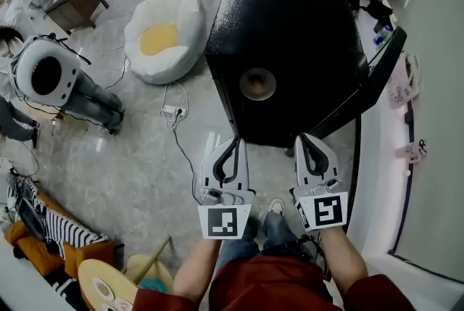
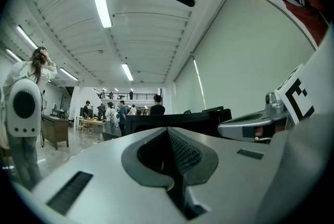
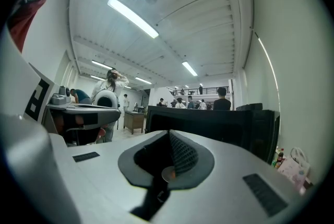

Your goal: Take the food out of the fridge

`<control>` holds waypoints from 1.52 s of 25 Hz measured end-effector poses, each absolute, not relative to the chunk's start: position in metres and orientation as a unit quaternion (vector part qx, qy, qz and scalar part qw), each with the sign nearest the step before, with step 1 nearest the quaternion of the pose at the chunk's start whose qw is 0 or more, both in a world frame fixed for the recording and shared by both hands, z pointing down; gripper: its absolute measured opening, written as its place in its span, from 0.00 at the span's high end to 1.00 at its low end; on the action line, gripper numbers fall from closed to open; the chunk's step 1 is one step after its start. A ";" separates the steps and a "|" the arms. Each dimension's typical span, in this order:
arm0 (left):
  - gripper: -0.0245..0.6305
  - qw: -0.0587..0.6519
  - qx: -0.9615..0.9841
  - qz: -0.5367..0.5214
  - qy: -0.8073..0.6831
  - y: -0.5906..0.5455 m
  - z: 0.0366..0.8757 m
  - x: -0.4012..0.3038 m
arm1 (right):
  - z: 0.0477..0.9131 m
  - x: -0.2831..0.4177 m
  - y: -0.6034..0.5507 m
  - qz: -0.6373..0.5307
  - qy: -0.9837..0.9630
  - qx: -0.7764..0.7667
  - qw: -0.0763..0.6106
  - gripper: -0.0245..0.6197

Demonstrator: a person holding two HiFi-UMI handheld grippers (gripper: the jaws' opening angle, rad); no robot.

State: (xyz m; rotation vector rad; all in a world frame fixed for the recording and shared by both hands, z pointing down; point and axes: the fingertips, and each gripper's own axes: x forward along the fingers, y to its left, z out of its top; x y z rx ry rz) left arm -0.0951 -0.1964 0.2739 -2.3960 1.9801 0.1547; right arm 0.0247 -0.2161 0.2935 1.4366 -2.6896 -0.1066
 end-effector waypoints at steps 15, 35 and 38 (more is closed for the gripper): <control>0.94 -0.009 -0.763 0.035 0.646 -0.227 0.342 -0.101 | 0.363 0.022 -0.245 -0.021 -0.877 0.476 0.064 0.93; 0.94 -0.008 -0.751 -0.003 0.661 -0.244 0.465 -0.113 | 0.471 0.016 -0.269 -0.009 -0.877 0.475 0.072 0.93; 0.94 -0.020 -0.743 -0.006 0.669 -0.242 0.489 -0.125 | 0.490 0.006 -0.270 -0.006 -0.878 0.472 0.075 0.93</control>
